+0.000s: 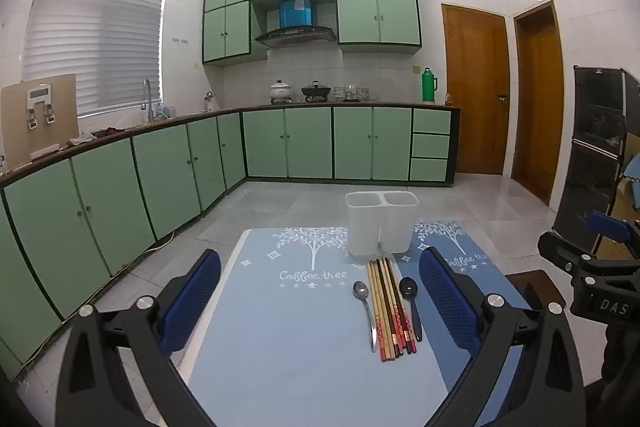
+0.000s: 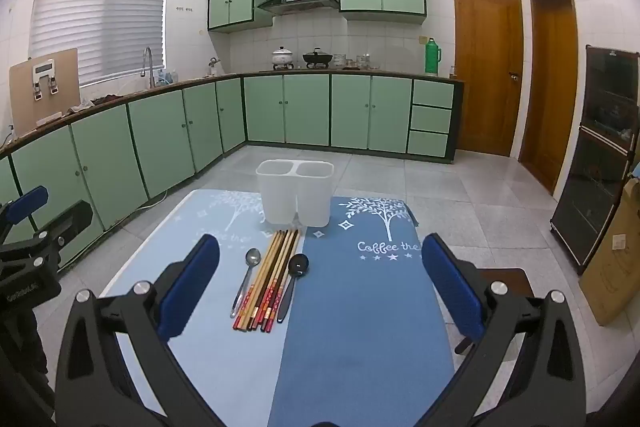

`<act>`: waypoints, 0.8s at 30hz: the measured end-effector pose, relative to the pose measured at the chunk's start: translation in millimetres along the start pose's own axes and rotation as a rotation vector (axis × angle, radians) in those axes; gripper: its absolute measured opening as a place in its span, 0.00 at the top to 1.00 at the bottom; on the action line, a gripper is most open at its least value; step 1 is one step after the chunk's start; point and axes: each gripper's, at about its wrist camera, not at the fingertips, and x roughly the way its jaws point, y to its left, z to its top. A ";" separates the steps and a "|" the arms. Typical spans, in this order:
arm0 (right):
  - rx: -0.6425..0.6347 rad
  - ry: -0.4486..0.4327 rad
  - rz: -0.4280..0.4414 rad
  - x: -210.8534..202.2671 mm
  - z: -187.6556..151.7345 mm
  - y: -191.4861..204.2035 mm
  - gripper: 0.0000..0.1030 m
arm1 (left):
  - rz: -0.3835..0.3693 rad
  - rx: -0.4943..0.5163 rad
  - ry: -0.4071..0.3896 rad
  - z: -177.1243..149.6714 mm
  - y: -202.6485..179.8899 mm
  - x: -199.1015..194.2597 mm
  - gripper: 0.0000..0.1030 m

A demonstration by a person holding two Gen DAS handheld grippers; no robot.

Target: Organize utensils

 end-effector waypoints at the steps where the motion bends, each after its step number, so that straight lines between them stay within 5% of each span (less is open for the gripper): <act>1: 0.000 -0.001 0.000 -0.1 0.1 0.1 0.05 | 0.002 0.001 0.000 0.1 0.0 0.1 0.06; 24: 0.005 -0.010 -0.006 2.5 -5.3 -2.7 0.05 | 0.015 0.003 -0.006 -4.7 2.8 -1.2 0.06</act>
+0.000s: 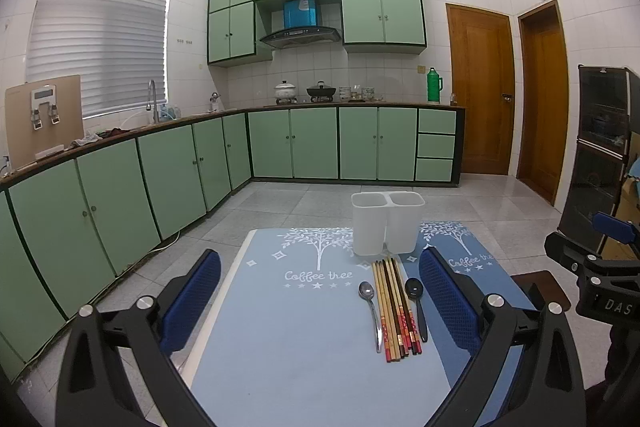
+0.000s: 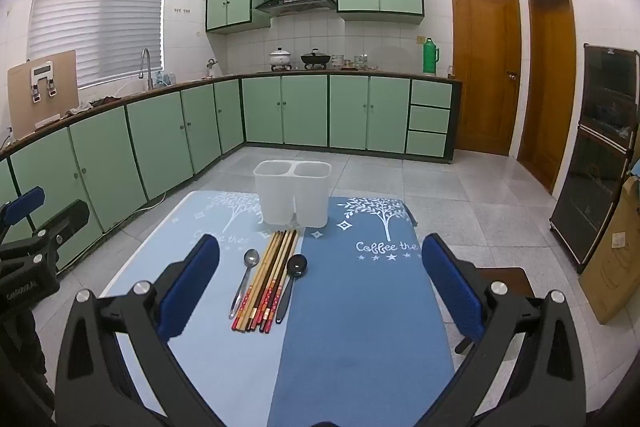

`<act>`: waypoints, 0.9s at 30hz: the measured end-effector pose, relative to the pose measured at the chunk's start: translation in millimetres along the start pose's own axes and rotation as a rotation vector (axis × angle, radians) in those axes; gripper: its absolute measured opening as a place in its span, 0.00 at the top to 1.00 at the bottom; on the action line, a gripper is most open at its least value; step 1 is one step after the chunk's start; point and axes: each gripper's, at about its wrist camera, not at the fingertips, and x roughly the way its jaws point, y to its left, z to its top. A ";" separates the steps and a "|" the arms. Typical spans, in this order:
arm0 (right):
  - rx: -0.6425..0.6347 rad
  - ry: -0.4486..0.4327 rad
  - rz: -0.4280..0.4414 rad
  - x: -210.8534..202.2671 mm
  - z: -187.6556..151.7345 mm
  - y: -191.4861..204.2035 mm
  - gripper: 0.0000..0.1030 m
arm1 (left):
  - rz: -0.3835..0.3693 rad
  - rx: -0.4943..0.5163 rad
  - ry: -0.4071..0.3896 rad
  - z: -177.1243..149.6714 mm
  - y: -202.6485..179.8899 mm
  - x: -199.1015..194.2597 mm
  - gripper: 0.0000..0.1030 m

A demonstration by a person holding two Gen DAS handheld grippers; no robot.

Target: Organize utensils

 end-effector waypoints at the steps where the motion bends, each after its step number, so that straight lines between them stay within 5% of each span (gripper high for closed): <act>1: 0.000 0.000 0.001 0.0 0.2 -0.1 0.05 | 0.001 0.001 0.000 -0.4 0.2 -0.2 0.06; 27: 0.002 0.005 0.000 0.1 -1.5 1.0 0.05 | 0.008 0.003 0.013 -0.2 1.5 2.3 0.06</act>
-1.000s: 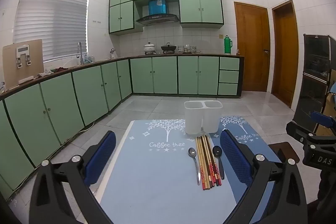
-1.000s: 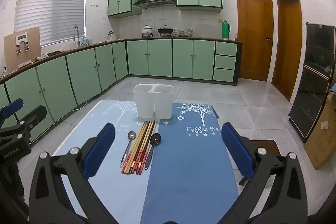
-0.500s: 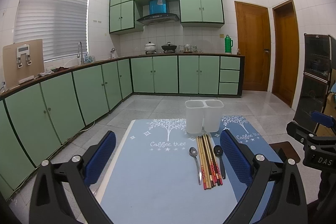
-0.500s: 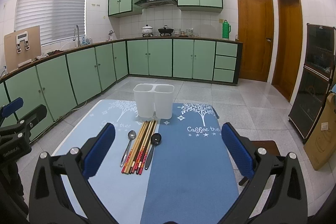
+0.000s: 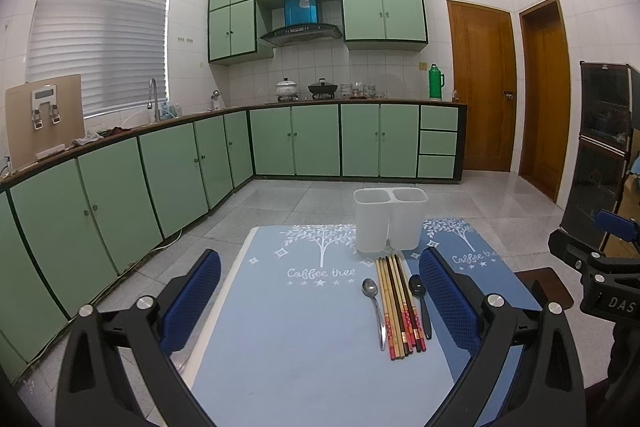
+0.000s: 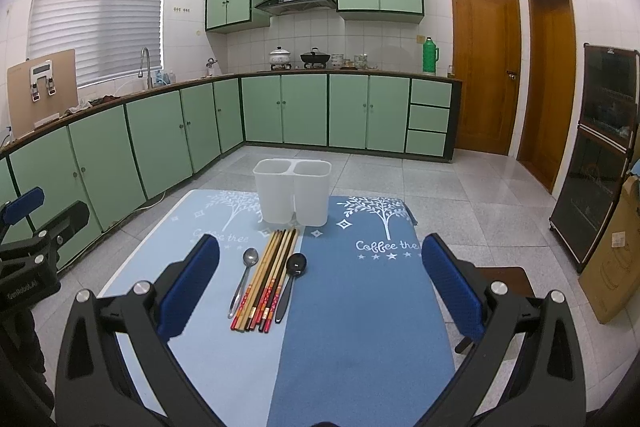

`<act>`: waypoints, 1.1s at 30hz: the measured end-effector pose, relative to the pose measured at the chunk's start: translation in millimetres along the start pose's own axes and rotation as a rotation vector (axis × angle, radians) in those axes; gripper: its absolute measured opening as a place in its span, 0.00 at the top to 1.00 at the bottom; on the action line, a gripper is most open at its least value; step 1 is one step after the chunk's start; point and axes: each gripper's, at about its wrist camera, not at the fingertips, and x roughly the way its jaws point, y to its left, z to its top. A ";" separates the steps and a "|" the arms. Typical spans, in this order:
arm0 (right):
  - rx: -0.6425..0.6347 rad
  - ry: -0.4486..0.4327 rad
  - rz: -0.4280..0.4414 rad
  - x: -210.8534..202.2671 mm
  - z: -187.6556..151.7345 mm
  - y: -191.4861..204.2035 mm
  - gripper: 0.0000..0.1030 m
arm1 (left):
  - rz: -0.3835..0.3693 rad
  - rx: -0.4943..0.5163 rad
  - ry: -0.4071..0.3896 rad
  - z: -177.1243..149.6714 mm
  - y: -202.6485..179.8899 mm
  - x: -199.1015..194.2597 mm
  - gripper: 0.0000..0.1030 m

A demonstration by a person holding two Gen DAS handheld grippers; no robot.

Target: Organize utensils

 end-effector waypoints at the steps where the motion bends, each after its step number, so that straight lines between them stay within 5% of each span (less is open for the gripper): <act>1: 0.000 0.000 -0.001 0.1 -0.3 -0.2 0.05 | -0.001 0.000 0.000 0.2 -0.1 0.1 0.06; 33: -0.003 0.000 -0.001 0.3 0.4 -0.1 0.05 | 0.003 -0.001 0.003 0.1 0.6 2.6 0.06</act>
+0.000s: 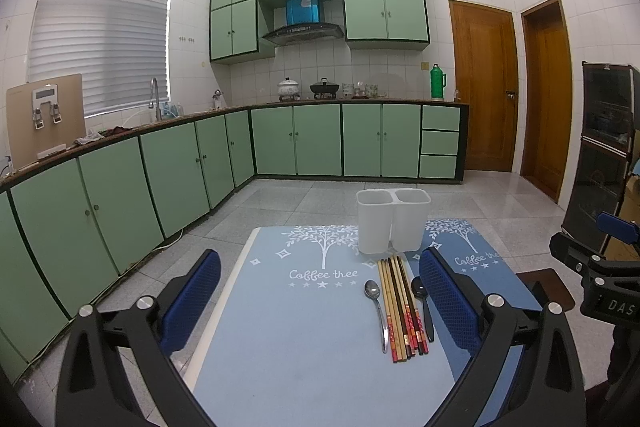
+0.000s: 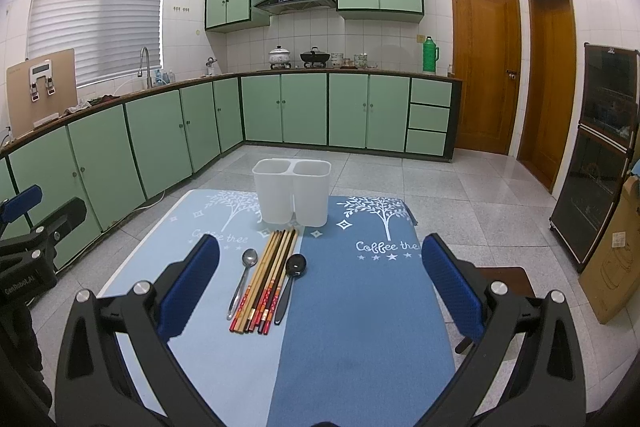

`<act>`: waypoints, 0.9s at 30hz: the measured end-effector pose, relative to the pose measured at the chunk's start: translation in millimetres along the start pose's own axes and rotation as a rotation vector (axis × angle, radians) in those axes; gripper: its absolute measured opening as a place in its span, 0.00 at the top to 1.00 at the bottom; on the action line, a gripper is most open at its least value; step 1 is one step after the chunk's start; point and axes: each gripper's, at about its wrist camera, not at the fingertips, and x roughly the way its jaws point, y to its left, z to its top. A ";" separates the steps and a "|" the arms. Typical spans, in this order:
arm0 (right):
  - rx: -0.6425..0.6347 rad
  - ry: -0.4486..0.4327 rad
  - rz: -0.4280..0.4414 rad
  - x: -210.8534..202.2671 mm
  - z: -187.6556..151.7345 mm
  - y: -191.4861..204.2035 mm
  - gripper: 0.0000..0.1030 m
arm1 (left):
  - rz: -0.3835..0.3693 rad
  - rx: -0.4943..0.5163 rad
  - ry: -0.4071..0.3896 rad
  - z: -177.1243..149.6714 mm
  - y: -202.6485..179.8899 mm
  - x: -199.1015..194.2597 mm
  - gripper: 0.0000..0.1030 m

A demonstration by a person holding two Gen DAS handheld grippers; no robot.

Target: Organize utensils

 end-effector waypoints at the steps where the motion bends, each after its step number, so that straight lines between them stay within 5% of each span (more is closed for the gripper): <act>1: 0.000 0.000 -0.001 0.0 -0.1 -0.2 0.05 | 0.001 0.001 0.000 1.0 -0.2 0.2 0.06; 19: 0.000 0.027 -0.006 14.9 -0.8 1.3 0.05 | 0.005 0.000 0.019 2.9 1.2 10.4 0.06; 27: 0.002 0.123 -0.016 63.0 -3.5 -3.2 0.05 | 0.011 -0.001 0.140 -9.8 6.0 66.0 0.06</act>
